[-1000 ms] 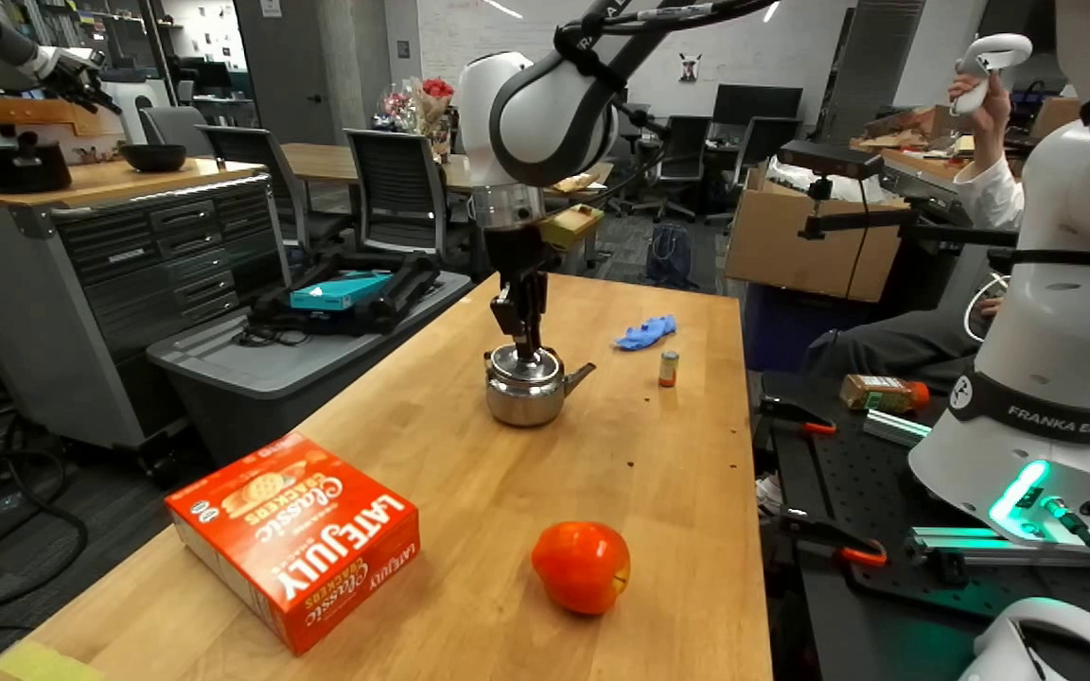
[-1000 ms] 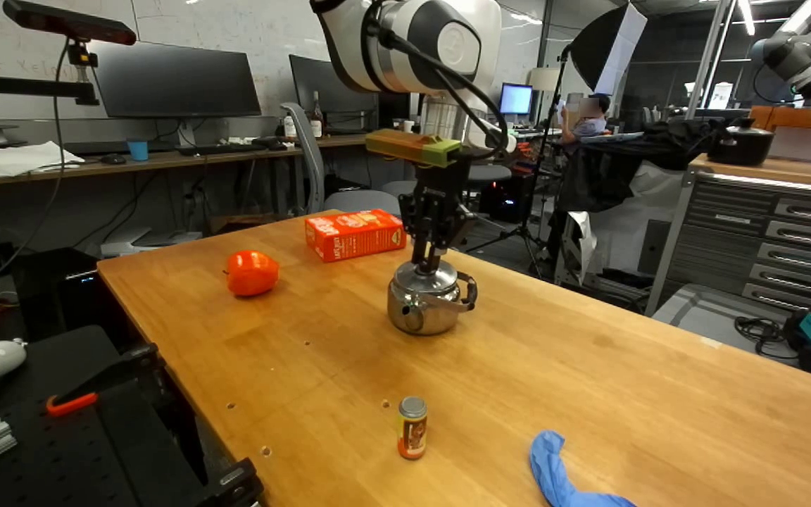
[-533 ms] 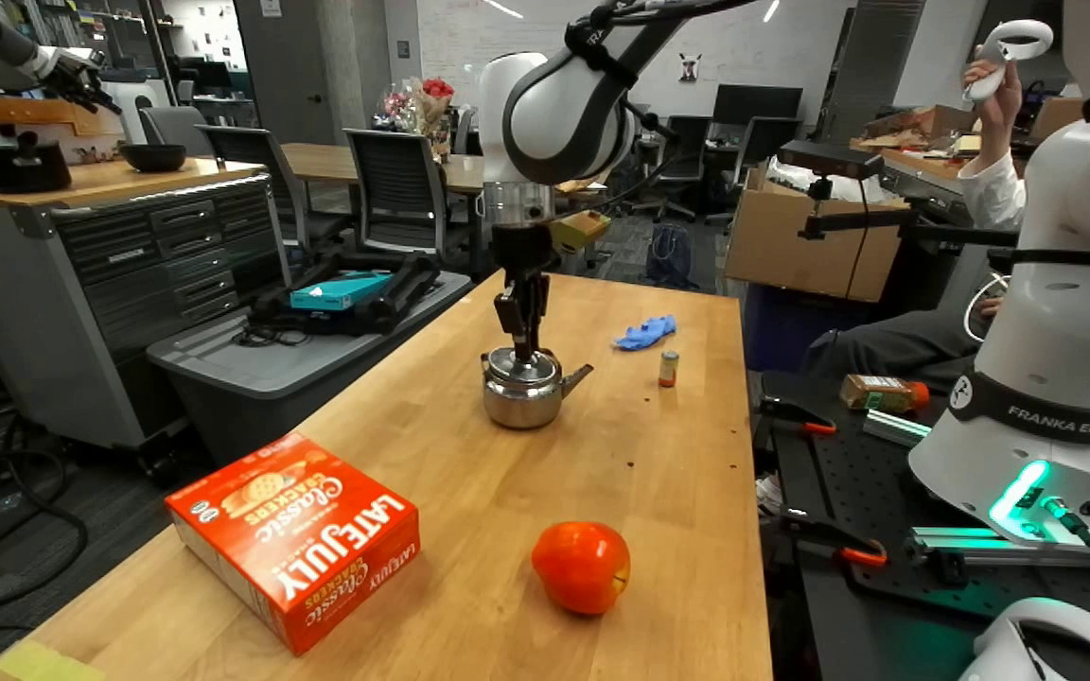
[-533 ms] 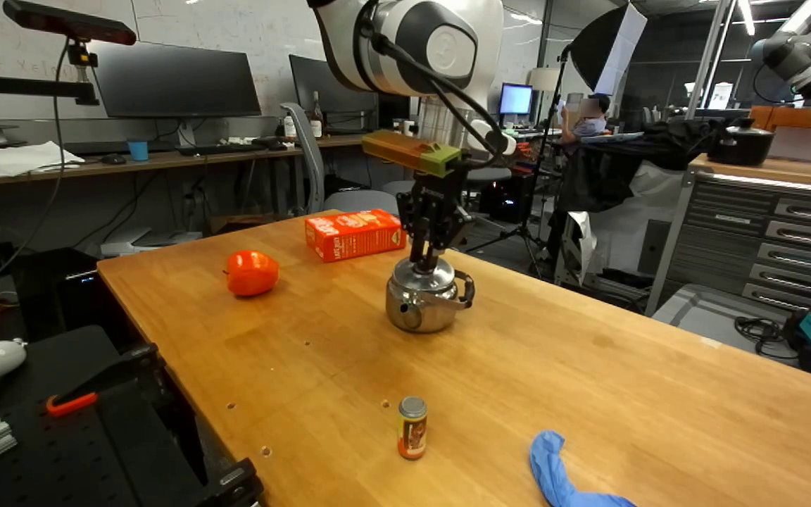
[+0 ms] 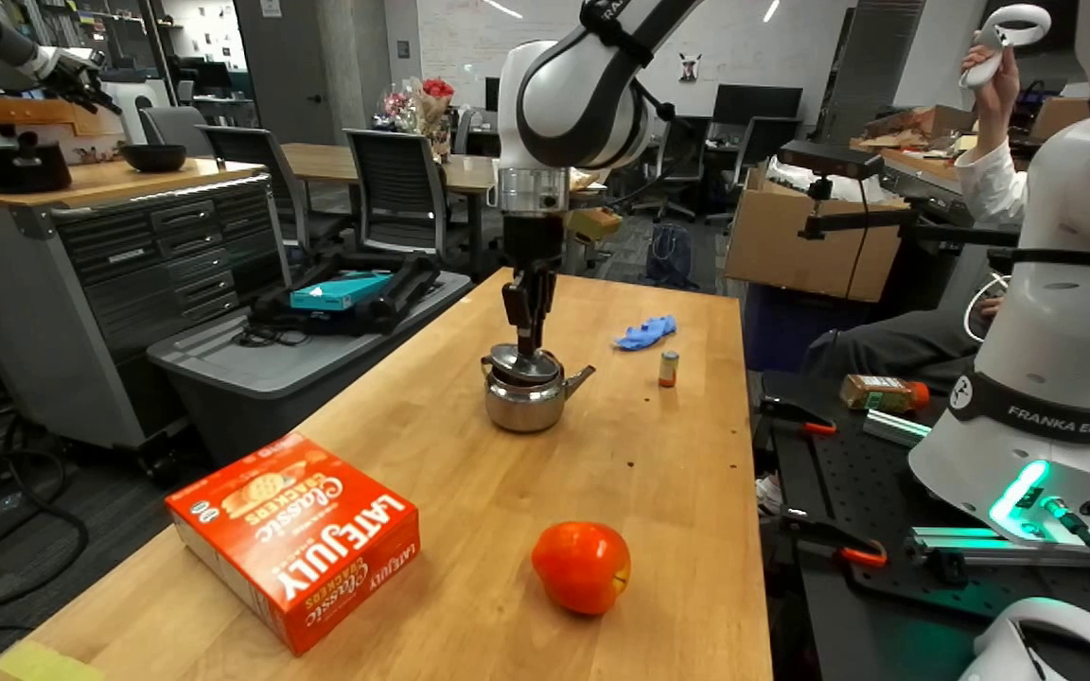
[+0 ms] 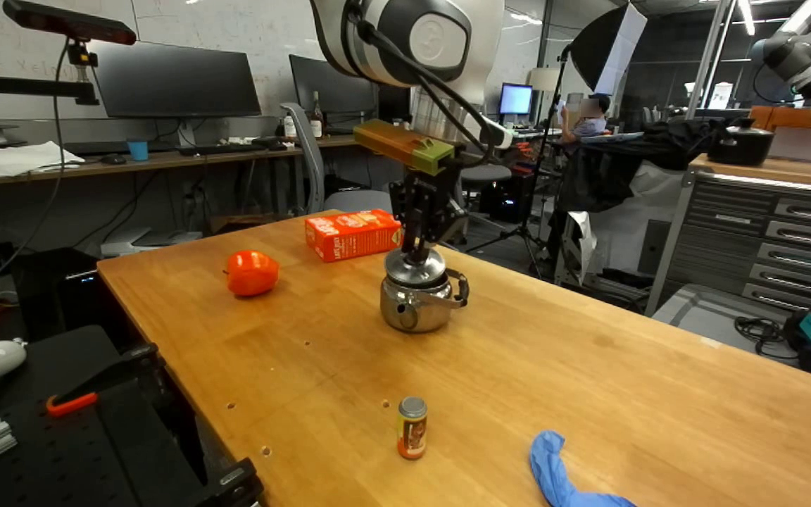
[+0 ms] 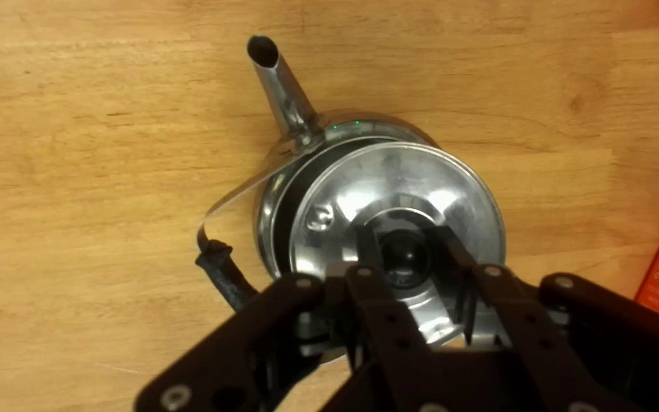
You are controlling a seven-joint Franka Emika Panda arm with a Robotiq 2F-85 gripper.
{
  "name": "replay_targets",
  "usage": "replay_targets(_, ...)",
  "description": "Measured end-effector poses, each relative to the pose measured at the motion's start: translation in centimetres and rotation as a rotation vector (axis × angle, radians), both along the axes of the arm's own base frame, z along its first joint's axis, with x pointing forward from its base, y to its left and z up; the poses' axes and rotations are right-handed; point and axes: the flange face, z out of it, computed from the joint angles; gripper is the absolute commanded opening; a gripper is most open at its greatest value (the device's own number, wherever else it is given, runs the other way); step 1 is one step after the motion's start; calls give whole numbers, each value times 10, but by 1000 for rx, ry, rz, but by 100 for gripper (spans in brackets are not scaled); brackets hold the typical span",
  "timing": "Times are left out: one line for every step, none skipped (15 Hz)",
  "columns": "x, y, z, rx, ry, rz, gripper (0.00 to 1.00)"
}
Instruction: Take the lid and put it on the tea pot
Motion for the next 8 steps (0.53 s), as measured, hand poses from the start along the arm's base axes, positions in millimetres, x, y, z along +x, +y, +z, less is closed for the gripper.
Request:
replay_targets(-1, 0, 3, 6, -5, -2, 8)
replay_targets(-1, 0, 6, 8, -10, -4, 8)
replay_targets(-2, 0, 8, 8, -13, -5, 8)
replay_targets(-2, 0, 10, 7, -15, -5, 8)
replay_targets(-2, 0, 11, 7, -16, -5, 8)
replay_targets(-2, 0, 11, 7, -16, -5, 8)
replay_targets(-2, 0, 10, 6, -15, -6, 8)
replay_targets(-2, -1, 10, 3, -13, -6, 8)
